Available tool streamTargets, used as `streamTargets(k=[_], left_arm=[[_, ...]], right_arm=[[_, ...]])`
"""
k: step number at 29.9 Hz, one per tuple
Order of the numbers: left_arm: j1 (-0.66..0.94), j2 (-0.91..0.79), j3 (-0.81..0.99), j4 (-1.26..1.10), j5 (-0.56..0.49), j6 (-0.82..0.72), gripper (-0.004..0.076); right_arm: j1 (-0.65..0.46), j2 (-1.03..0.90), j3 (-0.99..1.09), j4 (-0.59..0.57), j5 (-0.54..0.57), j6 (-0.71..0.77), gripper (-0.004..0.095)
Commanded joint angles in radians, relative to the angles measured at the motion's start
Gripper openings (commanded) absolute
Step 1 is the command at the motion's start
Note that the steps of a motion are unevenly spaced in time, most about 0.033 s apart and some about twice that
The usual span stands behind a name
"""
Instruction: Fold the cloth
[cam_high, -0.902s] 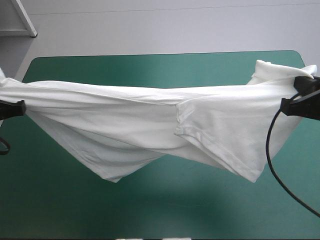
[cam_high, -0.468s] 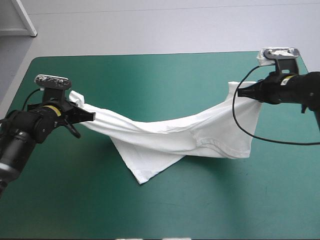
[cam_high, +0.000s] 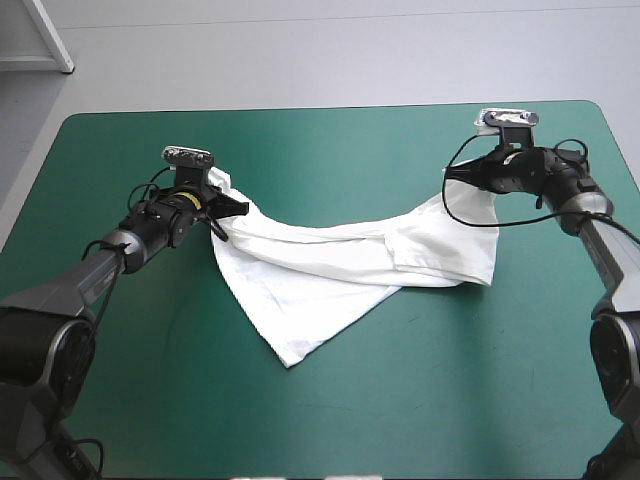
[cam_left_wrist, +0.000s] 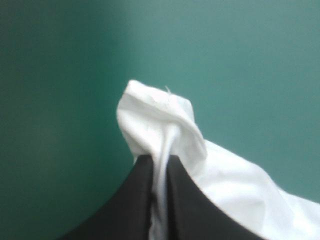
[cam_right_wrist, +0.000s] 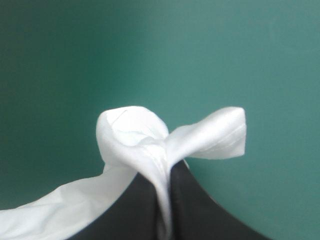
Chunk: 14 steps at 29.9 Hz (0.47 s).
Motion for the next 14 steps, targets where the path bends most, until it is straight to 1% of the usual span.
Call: streamTargets(k=[1, 2, 3, 5, 7, 8, 9, 10, 11, 12, 14], left_arm=[[0.002, 0.051, -0.069, -0.002, -0.149, -0.011, -0.0007], [0.002, 0.074, -0.078, 0.001, -0.151, -0.011, 0.0007], [0.002, 0.094, -0.089, 0.009, -0.151, -0.011, 0.0039], [0.005, 0.121, -0.102, 0.016, -0.151, -0.007, 0.0142], [0.011, 0.133, -0.113, 0.016, -0.164, -0.006, 0.0291], [0.015, 0.133, -0.121, 0.016, -0.164, -0.004, 0.0351], [0.023, 0.133, -0.131, 0.018, -0.154, 0.005, 0.0419], [0.026, 0.123, -0.147, 0.018, -0.116, 0.010, 0.0474], [0.032, 0.113, -0.164, 0.018, -0.061, 0.013, 0.0512], [0.034, 0.098, -0.184, 0.018, -0.007, 0.013, 0.0535], [0.041, 0.053, -0.226, 0.028, 0.090, 0.020, 0.0542]], right_arm=[[-0.003, 0.007, -0.024, 0.001, -0.100, -0.009, -0.0006], [-0.003, 0.018, -0.024, 0.003, -0.102, -0.009, 0.0016], [-0.003, 0.027, -0.025, 0.015, -0.102, -0.009, 0.0075], [-0.003, 0.035, -0.031, 0.027, -0.100, -0.009, 0.0283], [-0.003, 0.033, -0.031, 0.027, -0.099, -0.009, 0.0604], [-0.003, 0.027, -0.031, 0.027, -0.099, -0.009, 0.0745], [-0.003, 0.017, -0.031, 0.027, -0.088, 0.001, 0.0854], [-0.003, 0.000, -0.031, 0.027, -0.076, 0.011, 0.0921], [-0.003, -0.020, -0.031, 0.027, -0.061, 0.027, 0.0941], [-0.003, -0.046, -0.031, 0.027, -0.036, 0.037, 0.0930], [-0.003, -0.097, -0.031, 0.027, 0.002, 0.041, 0.0904]])
